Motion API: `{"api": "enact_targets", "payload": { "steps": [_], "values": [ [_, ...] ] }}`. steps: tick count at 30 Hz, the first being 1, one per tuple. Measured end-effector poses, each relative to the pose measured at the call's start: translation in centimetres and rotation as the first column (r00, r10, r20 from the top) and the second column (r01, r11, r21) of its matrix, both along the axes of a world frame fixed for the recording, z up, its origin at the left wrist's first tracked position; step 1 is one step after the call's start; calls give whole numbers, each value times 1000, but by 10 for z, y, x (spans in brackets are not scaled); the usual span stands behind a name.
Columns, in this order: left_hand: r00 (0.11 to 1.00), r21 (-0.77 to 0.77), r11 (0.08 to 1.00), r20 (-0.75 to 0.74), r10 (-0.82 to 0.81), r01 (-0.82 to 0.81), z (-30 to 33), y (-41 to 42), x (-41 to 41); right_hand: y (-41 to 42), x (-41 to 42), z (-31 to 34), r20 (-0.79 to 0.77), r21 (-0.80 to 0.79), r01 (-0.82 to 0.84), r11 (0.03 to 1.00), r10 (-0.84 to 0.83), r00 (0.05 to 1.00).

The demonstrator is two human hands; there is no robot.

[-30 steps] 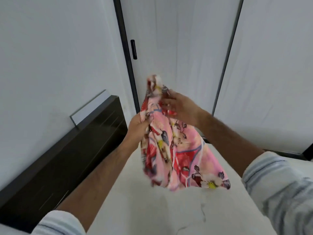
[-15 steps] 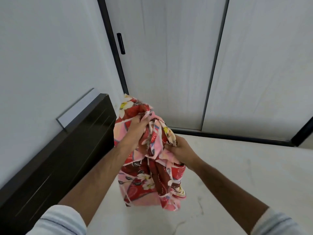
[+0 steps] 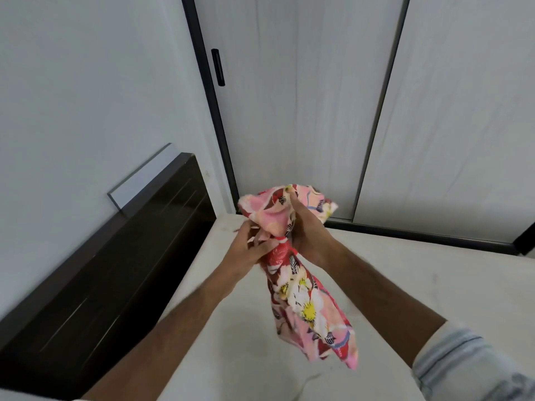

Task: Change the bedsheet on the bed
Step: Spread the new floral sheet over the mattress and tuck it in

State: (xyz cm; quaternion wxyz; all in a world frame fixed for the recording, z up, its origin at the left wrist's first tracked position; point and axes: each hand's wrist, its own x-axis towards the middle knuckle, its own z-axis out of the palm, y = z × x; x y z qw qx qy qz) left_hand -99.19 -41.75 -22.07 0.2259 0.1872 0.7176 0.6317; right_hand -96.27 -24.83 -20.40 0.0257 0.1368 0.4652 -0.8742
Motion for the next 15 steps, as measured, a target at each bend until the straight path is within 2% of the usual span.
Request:
{"api": "enact_targets", "payload": {
  "steps": [2, 4, 7, 9, 13, 15],
  "values": [
    [997, 22, 999, -61, 37, -36, -3, 9, -2, 1, 5, 0, -77, 3, -91, 996, 91, 993],
    [990, -37, 998, -134, 50, -55, -5, 13, -4, 3, 11, -4, -165, 114, -135, 984, 153, 974],
    [954, -124, 989, -296, 41, -80, -7, 22, -4, 0, 12, -17, -185, 374, -29, 927, 106, 977],
    [923, -154, 978, -378, 76, -144, -8, 31, -4, -1, 10, -23, -160, 433, 63, 899, 8, 987],
    [863, -207, 938, -484, 148, -277, -17, 34, -16, 5, 9, -19, -80, 366, 38, 930, -10, 997],
    [892, -147, 934, -377, 250, -324, -18, 28, -26, 17, 5, -13, -34, 301, 20, 953, -10, 999]
  ]
}}
